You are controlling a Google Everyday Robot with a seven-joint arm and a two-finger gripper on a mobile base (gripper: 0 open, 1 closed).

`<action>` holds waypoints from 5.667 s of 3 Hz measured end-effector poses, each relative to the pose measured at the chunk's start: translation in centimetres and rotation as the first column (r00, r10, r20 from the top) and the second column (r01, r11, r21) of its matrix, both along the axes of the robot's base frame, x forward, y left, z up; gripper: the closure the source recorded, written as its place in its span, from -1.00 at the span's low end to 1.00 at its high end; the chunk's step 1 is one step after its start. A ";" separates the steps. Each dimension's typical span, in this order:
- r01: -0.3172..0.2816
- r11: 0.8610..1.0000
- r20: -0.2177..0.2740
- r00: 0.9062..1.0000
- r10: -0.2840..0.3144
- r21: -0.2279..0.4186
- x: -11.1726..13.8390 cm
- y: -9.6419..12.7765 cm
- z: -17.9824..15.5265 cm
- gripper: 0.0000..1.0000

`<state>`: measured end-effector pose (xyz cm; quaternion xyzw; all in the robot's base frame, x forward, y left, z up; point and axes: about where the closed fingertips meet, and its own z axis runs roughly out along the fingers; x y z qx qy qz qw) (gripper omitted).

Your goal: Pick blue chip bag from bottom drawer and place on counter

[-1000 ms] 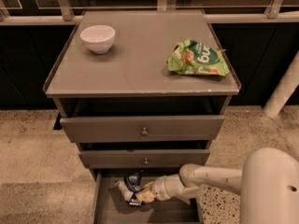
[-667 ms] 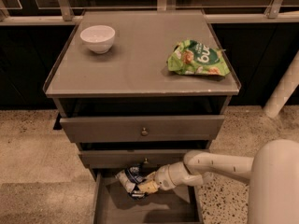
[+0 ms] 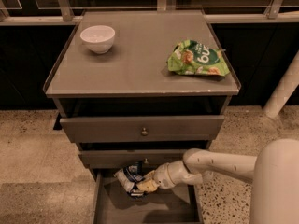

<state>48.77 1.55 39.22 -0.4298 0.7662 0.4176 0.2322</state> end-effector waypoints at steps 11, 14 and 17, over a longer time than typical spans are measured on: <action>-0.099 0.944 0.379 0.899 0.220 -0.314 -7.2 -0.3 40.1 1.00; -0.101 0.915 0.459 0.840 0.289 -0.391 -1.6 -1.4 48.0 1.00; -0.097 0.943 0.536 0.802 0.264 -0.319 8.6 -2.6 48.8 1.00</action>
Offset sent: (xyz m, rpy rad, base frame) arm -0.0488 0.0279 0.2483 -0.2824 -0.2902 0.0098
